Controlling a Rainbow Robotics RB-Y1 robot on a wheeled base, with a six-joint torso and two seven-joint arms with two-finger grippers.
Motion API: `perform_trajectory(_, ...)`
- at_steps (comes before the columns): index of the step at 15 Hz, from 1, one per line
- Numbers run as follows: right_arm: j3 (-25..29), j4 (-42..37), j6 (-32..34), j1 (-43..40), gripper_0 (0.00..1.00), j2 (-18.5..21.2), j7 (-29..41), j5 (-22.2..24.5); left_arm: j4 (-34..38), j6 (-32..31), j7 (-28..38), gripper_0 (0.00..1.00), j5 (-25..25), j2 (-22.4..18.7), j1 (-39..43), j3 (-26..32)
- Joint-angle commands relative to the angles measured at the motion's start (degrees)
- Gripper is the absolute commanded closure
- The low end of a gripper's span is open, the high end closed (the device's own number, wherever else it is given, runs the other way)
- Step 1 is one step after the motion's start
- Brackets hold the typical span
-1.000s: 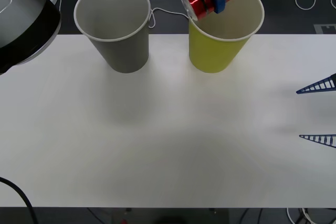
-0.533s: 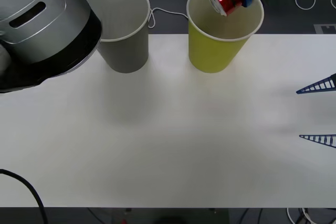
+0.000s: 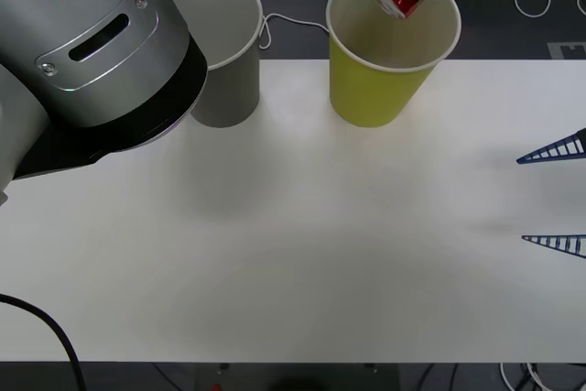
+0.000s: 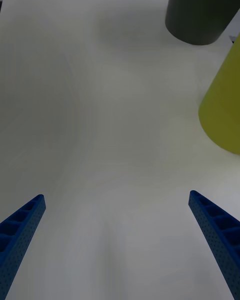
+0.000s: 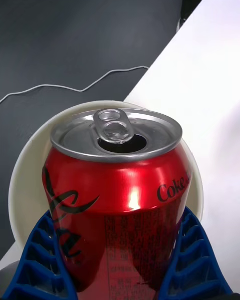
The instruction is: Put the can into the green bin and the plastic bottle into the gray bin
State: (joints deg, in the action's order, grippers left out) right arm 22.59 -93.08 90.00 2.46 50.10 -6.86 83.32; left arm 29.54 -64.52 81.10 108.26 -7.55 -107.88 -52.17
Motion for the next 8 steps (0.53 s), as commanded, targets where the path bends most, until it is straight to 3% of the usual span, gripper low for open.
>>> perform_trajectory(1,0.0,0.0,0.0,0.0,0.0,0.0,0.0,0.0,0.1,0.3,-0.1,0.98,-0.5,0.0,0.0,0.0)
perform_trajectory(2,0.0,0.0,0.0,0.0,0.0,0.0,0.0,0.0,0.0,0.5,-0.1,0.84,-0.7,0.0,-0.1,0.0)
perform_trajectory(3,0.0,0.0,0.0,0.0,0.0,0.0,0.0,0.0,0.0,0.7,-0.1,0.59,-0.9,-0.1,0.0,0.0)
perform_trajectory(4,0.0,0.0,0.0,0.0,0.0,0.0,0.0,0.0,0.0,0.8,-0.1,0.12,-1.1,-0.1,0.0,0.0)
perform_trajectory(5,0.0,0.0,0.0,0.0,0.0,0.0,0.0,0.0,0.0,1.1,-0.2,0.0,-1.4,-0.1,-0.1,0.0)
perform_trajectory(8,0.0,0.0,0.0,0.0,0.0,0.0,0.0,0.0,0.3,0.6,-1.0,0.0,-2.8,-0.6,0.0,0.0)
